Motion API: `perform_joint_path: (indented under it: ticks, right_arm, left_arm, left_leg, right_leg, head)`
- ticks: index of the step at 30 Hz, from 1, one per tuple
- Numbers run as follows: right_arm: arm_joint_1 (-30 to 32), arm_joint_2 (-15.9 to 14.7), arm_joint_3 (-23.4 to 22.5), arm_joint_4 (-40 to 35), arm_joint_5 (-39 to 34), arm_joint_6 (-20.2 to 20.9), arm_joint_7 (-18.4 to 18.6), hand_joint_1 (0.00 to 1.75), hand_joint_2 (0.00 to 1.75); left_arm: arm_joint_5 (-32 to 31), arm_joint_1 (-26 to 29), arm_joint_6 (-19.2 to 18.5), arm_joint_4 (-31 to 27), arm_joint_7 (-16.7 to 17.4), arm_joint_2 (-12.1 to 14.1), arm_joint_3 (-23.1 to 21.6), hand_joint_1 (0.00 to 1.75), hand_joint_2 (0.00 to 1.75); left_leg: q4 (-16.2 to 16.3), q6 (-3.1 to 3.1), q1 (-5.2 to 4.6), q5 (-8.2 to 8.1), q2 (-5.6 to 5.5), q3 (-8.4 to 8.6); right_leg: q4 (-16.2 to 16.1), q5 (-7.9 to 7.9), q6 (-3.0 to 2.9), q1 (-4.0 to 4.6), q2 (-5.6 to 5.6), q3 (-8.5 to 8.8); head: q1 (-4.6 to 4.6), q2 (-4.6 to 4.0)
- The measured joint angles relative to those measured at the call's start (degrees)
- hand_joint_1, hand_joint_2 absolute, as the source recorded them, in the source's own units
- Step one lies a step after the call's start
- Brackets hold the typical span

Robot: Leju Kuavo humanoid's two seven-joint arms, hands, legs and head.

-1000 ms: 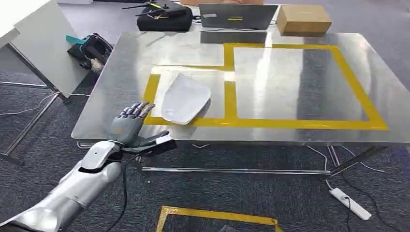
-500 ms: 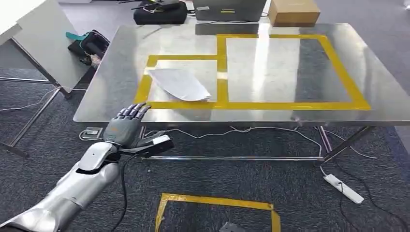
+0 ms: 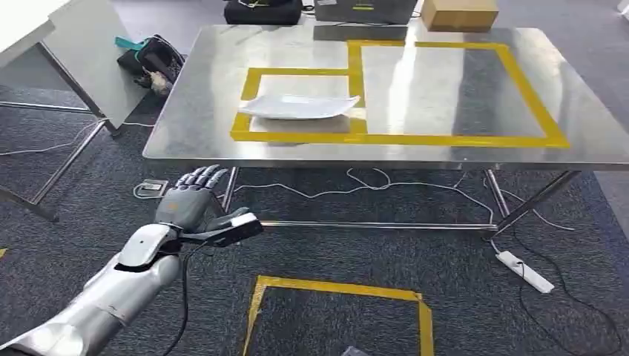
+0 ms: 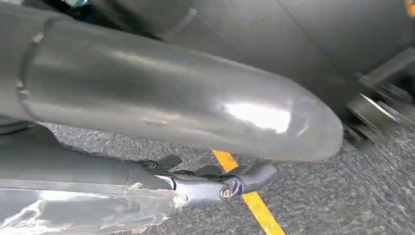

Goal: Take the parts from the cabinet and place them on the table.

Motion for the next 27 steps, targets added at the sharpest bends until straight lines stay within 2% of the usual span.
perform_joint_path:
  ticks: [1, 3, 4, 5, 6, 7, 8, 9, 10, 11, 12, 13, 14, 16, 17, 19, 20, 21, 22, 23, 24, 25, 26, 27]
  right_arm:
    - [-0.1, 0.0, 0.0, 0.0, -0.1, 0.0, -0.1, 0.0, 0.0]
    - [-0.1, -0.1, 0.0, 0.0, -0.2, 0.0, -0.2, 0.0, 0.0]
    - [0.0, -0.2, 0.0, 0.0, -0.2, 0.0, -0.2, 0.0, 0.0]
    - [0.1, -0.2, 0.0, 0.0, -0.2, 0.0, -0.2, 0.0, 0.0]
    - [0.1, -0.3, 0.0, 0.0, -0.3, 0.0, -0.2, 0.0, 0.0]
    - [0.0, -0.4, 0.0, 0.0, -0.3, 0.0, -0.2, 0.0, 0.0]
    - [0.0, -0.4, 0.0, 0.0, -0.4, 0.0, -0.3, 0.0, 0.0]
    - [0.1, -0.4, 0.0, 0.0, -0.6, -0.1, -0.3, 0.0, 0.0]
    - [0.2, -0.4, 0.0, 0.0, -0.8, -0.1, -0.3, 0.0, 0.0]
    - [0.3, -0.5, 0.0, 0.0, -1.0, -0.2, -0.3, 0.0, 0.0]
    - [0.3, -0.5, 0.0, 0.0, -1.2, -0.3, -0.3, 0.0, 0.0]
    - [0.4, -0.6, 0.0, 0.0, -1.3, -0.4, -0.3, 0.0, 0.0]
    - [0.5, -0.7, 0.0, 0.0, -1.4, -0.5, -0.3, 0.0, 0.0]
    - [0.5, -0.8, 0.0, 0.0, -1.5, -0.5, -0.4, 0.0, 0.0]
    - [0.6, -0.8, 0.0, 0.0, -1.6, -0.6, -0.6, 0.0, 0.0]
    - [0.7, -0.8, 0.0, 0.0, -1.9, -0.7, -0.9, 0.0, 0.0]
    - [1.0, -0.8, 0.0, 0.0, -2.1, -0.7, -1.0, 0.0, 0.0]
    - [1.2, -0.8, 0.0, 0.0, -2.3, -0.8, -1.1, 0.0, 0.0]
    - [1.5, -0.8, 0.0, 0.1, -2.4, -0.9, -1.1, 0.0, 0.0]
    - [1.8, -0.8, 0.0, 0.1, -2.4, -0.9, -1.2, 0.0, 0.0]
    - [1.8, -0.8, 0.0, 0.0, -2.5, -1.0, -1.2, 0.0, 0.0]
    - [1.7, -0.8, 0.0, 0.1, -2.5, -1.1, -1.2, 0.0, 0.0]
    - [1.8, -0.8, 0.0, 0.1, -2.6, -1.1, -1.2, 0.0, 0.0]
    - [1.8, -0.9, -0.1, 0.0, -2.7, -1.2, -1.2, 0.0, 0.0]
  left_arm:
    - [-0.2, 0.0, 0.2, 0.0, 0.1, 0.2, 0.2, 0.0, 0.0]
    - [-0.6, 0.2, 0.4, 0.1, 0.4, 0.4, 0.7, 0.0, 0.0]
    - [-0.7, 0.3, 0.4, 0.2, 0.5, 0.5, 0.8, 0.0, 0.0]
    - [-1.1, 0.6, 0.5, 0.3, 0.6, 1.0, 0.9, 0.0, 0.0]
    - [-1.6, 0.8, 0.6, 0.3, 0.8, 1.1, 1.0, 0.0, 0.0]
    - [-2.3, 0.8, 0.6, 0.3, 1.1, 1.4, 1.0, 0.0, 0.0]
    - [-3.2, 0.9, 0.7, 0.3, 1.6, 1.6, 1.0, 0.0, 0.0]
    - [-4.0, 1.2, 0.8, 0.3, 2.0, 1.8, 1.0, 0.0, 0.0]
    - [-4.7, 1.7, 0.9, 0.3, 2.5, 2.0, 1.0, 0.0, 0.0]
    - [-5.3, 2.5, 1.0, 0.3, 2.9, 2.5, 1.0, 0.0, 0.0]
    - [-5.5, 3.2, 1.0, 0.2, 3.1, 3.0, 1.1, 0.0, 0.0]
    - [-5.6, 4.0, 1.1, 0.1, 3.4, 3.4, 1.4, 0.0, 0.0]
    - [-5.7, 4.8, 1.1, -0.2, 3.6, 3.9, 1.8, 0.0, 0.0]
    - [-6.0, 6.1, 1.2, -1.1, 3.9, 4.6, 3.0, 0.0, 0.0]
    - [-6.1, 6.7, 1.4, -1.3, 4.0, 5.1, 3.7, 0.0, 0.0]
    - [-6.6, 9.0, 1.8, -1.3, 4.4, 6.1, 5.1, 0.0, 0.0]
    - [-6.6, 10.3, 1.9, -1.3, 4.5, 6.5, 5.8, 0.0, 0.0]
    - [-6.6, 11.3, 2.2, -1.2, 4.5, 6.8, 6.6, 0.0, 0.0]
    - [-6.6, 12.4, 2.5, -1.2, 4.5, 7.2, 7.6, 0.0, 0.0]
    - [-6.4, 13.4, 3.0, -1.0, 4.2, 7.4, 8.6, 0.0, 0.0]
    - [-5.9, 14.3, 4.0, -0.4, 3.4, 7.5, 9.7, 0.0, 0.0]
    - [-5.8, 15.2, 4.7, 0.4, 2.8, 7.5, 10.7, 0.0, 0.0]
    - [-5.5, 16.0, 5.2, 1.1, 2.4, 7.5, 11.4, 0.0, 0.0]
    - [-5.4, 16.7, 5.7, 1.7, 2.1, 7.5, 12.1, 0.0, 0.0]
  left_leg:
    - [0.2, -0.25, -0.24, 0.39, 0.07, -0.31]
    - [-0.1, -0.71, -0.08, 1.72, 0.1, -0.42]
    - [-0.3, -0.98, -0.05, 2.27, 0.06, -0.48]
    - [-0.1, -1.37, -0.07, 2.02, -0.01, -0.88]
    - [0.9, -1.92, -0.02, -0.64, 0.04, -1.47]
    - [3.9, -2.34, 0.17, -4.22, 0.05, -2.35]
    - [8.4, -2.71, 0.31, -7.86, 0.04, -3.46]
    - [12.9, -2.94, 0.44, -10.29, 0.04, -4.48]
    - [16.6, -3.1, 0.59, -11.19, 0.04, -5.05]
    - [18.0, -3.19, 0.75, -10.12, 0.04, -4.76]
    - [17.4, -3.22, 0.87, -8.01, 0.05, -3.45]
    - [14.9, -3.16, 0.94, -5.91, 0.06, -1.24]
    - [11.0, -3.05, 0.96, -4.98, 0.07, 1.76]
    - [0.8, -2.74, 0.78, -6.78, 0.05, 9.59]
    - [-1.6, -2.12, 0.7, -8.02, 0.01, 10.26]
    - [-1.3, -1.37, 0.14, -7.22, 0.03, 9.6]
    - [-1.8, -0.81, 0.29, -6.56, 0.31, 8.99]
    - [-1.7, -0.28, 0.38, -6.04, 0.56, 8.74]
    - [-1.7, 0.31, 0.4, -5.52, 0.54, 8.13]
    - [-1.7, 0.51, 0.39, -4.98, 0.53, 7.51]
    - [-1.7, 0.51, 0.35, -4.37, 0.54, 6.81]
    - [-1.7, 0.47, 0.31, -3.82, 0.59, 6.11]
    - [-1.6, 0.42, 0.31, -3.28, 0.68, 5.4]
    - [-1.6, 0.33, 0.31, -2.74, 0.72, 4.63]
  right_leg:
    - [-5.0, -1.46, 0.12, 0.08, 0.07, 3.25]
    - [-4.8, -1.13, 0.0, 0.31, 0.13, 1.95]
    - [-4.6, -0.69, -0.36, 0.38, 0.12, 2.07]
    - [-4.9, 0.14, -1.05, -0.09, -0.14, 1.3]
    - [-4.9, 0.79, -1.46, -0.09, -0.13, 1.1]
    - [-4.9, 1.51, -1.9, -0.09, -0.19, 0.24]
    - [-4.9, 2.29, -1.97, -0.08, -0.2, -0.67]
    - [-4.9, 2.95, -2.04, -0.08, -0.22, -1.53]
    - [-4.8, 3.67, -2.04, -0.08, -0.24, -2.46]
    - [-4.8, 4.33, -1.99, -0.08, -0.21, -3.39]
    - [-4.8, 4.99, -1.88, -0.08, -0.15, -4.3]
    - [-4.7, 5.64, -1.73, -0.08, -0.1, -5.16]
    - [-4.7, 6.25, -1.59, -0.08, -0.03, -5.84]
    - [-4.5, 7.06, -1.03, 0.23, -0.09, -6.79]
    - [-4.4, 7.86, -0.74, 0.21, -0.09, -7.15]
    - [-4.8, 9.11, -0.12, -0.29, -0.08, -7.54]
    - [-4.7, 9.37, 0.27, -0.29, 0.13, -7.85]
    - [-4.0, 7.49, 0.43, -0.46, 0.05, -8.56]
    - [-1.1, 3.77, 0.59, -0.41, -0.04, -9.53]
    - [3.4, 0.15, 0.8, -0.49, -0.04, -10.48]
    - [8.2, -2.58, 0.85, -0.48, -0.03, -11.55]
    - [11.9, -3.88, 0.93, -0.46, -0.03, -12.15]
    - [13.7, -3.46, 0.97, -0.44, -0.03, -11.91]
    - [13.2, -1.74, 0.96, -0.44, -0.03, -10.61]
  head:
    - [-0.04, 0.0]
    - [-0.05, 0.0]
    - [-0.11, 0.0]
    - [-0.09, 0.0]
    - [-0.28, 0.0]
    - [-0.44, 0.0]
    - [-0.42, 0.0]
    - [-0.44, 0.0]
    - [-0.42, 0.0]
    - [-0.46, 0.0]
    - [-0.46, 0.0]
    - [-0.44, 0.0]
    - [-0.46, 0.0]
    - [-0.4, 0.0]
    - [-0.26, 0.0]
    - [-0.33, 0.0]
    - [-0.39, 0.0]
    - [-0.59, 0.0]
    - [-0.22, 0.0]
    - [-0.02, 0.0]
    - [0.0, 0.0]
    - [0.02, 0.0]
    - [-0.04, 0.0]
    - [0.0, 0.0]
